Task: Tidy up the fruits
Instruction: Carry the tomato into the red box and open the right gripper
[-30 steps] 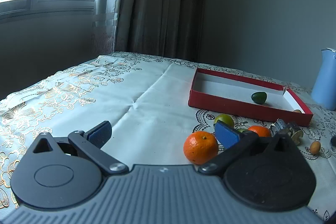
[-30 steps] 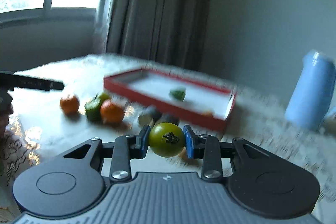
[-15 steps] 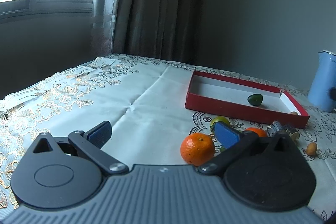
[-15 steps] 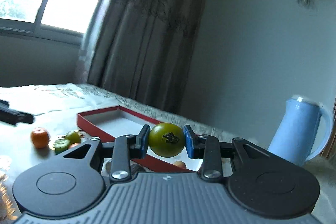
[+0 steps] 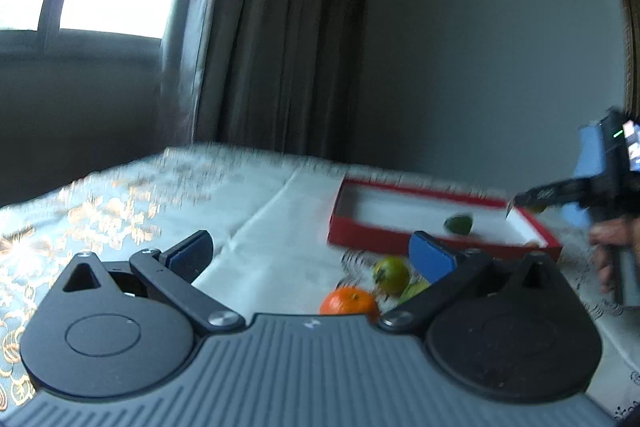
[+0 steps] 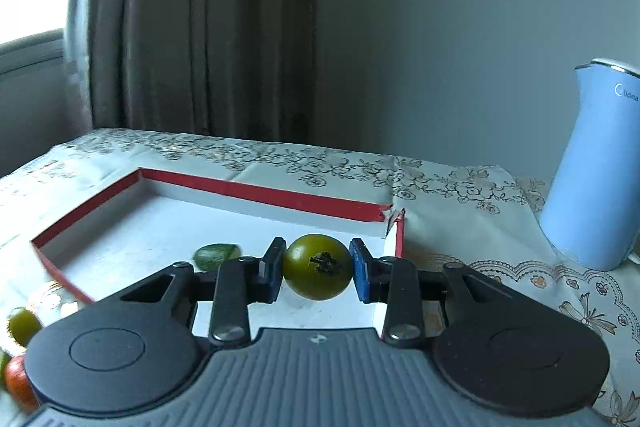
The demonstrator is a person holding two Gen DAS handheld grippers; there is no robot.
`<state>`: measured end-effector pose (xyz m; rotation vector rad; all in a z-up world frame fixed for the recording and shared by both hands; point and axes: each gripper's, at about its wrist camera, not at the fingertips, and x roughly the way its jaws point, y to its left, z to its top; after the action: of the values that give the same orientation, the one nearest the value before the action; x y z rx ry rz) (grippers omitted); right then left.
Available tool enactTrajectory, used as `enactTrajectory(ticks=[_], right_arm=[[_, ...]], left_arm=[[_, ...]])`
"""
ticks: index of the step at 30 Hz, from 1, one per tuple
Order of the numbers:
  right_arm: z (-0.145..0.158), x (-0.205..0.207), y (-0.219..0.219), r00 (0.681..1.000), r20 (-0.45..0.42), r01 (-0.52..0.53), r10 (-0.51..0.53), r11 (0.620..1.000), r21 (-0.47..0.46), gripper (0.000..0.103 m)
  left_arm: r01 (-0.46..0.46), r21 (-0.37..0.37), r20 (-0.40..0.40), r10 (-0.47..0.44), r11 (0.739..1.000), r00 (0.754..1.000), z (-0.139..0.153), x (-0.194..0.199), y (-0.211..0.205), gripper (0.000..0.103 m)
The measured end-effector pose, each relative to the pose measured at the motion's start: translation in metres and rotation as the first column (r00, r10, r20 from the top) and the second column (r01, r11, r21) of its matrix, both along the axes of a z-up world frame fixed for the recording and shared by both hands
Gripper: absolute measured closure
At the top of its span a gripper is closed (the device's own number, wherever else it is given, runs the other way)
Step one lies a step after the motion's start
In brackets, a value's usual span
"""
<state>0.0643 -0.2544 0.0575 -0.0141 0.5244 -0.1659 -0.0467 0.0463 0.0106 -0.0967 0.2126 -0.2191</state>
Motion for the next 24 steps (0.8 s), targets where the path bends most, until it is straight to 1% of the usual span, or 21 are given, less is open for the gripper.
enactTrajectory(ticks=[1,3,4,6,7,8,10,11,14,16,17,19,22,24], right_arm=[[-0.002,0.003,-0.001,1.000,0.002,0.007,-0.007,1.000,-0.002,0.069],[-0.006,0.010,-0.003,1.000,-0.021,0.008,-0.008,1.000,0.003,0.061],[-0.008,0.009,-0.004,1.000,-0.018,0.020,-0.020,1.000,0.002,0.055],[-0.007,0.002,-0.005,0.999,0.021,0.038,-0.038,0.999,0.001,0.044],[-0.006,-0.001,-0.005,0.999,0.035,0.036,-0.036,0.999,0.007,0.034],[-0.004,-0.005,-0.006,0.998,0.047,0.031,-0.032,0.999,0.012,0.030],[0.004,-0.018,-0.008,0.995,0.083,0.050,-0.050,0.999,0.005,0.030],[0.008,-0.025,-0.010,0.993,0.103,0.050,-0.051,0.999,0.016,0.030],[0.018,-0.053,-0.015,0.992,0.125,0.004,-0.014,0.997,0.080,0.030],[0.021,-0.075,-0.014,0.992,0.129,-0.019,0.008,0.996,0.087,0.030],[0.020,-0.089,-0.013,0.991,0.133,-0.030,0.019,0.996,0.084,0.027],[0.019,-0.109,-0.013,0.989,0.146,-0.037,0.026,0.996,0.079,0.022],[0.011,-0.133,-0.015,0.988,0.150,-0.055,0.040,0.994,0.098,0.022],[0.005,-0.139,-0.017,0.988,0.149,-0.047,0.031,0.993,0.105,0.022]], left_arm=[[0.002,0.001,0.037,-0.002,1.000,0.999,0.001,-0.005,-0.001,0.000],[0.011,0.013,0.122,-0.013,1.000,0.992,0.002,-0.017,-0.005,0.000],[0.019,0.029,0.157,-0.023,0.999,0.987,0.003,-0.022,-0.008,0.000],[0.032,0.060,0.204,-0.044,0.998,0.978,0.004,-0.031,-0.013,0.000],[0.041,0.075,0.216,-0.057,0.996,0.975,0.004,-0.033,-0.016,0.000],[0.048,0.087,0.221,-0.066,0.995,0.973,0.004,-0.034,-0.018,0.000],[0.046,0.093,0.221,-0.066,0.995,0.973,0.004,-0.034,-0.019,0.000],[0.042,0.087,0.218,-0.060,0.995,0.974,0.005,-0.034,-0.019,0.000],[0.035,0.079,0.202,-0.050,0.996,0.978,0.005,-0.031,-0.017,0.000],[0.026,0.085,0.193,-0.042,0.996,0.980,0.005,-0.030,-0.018,0.000],[0.023,0.089,0.187,-0.039,0.996,0.982,0.005,-0.030,-0.018,0.000],[0.011,0.099,0.158,-0.026,0.995,0.987,0.003,-0.025,-0.019,0.000],[-0.007,0.096,0.083,-0.001,0.995,0.997,0.002,-0.014,-0.018,0.000],[-0.020,0.080,0.028,0.018,0.997,0.999,0.001,-0.006,-0.014,0.000]])
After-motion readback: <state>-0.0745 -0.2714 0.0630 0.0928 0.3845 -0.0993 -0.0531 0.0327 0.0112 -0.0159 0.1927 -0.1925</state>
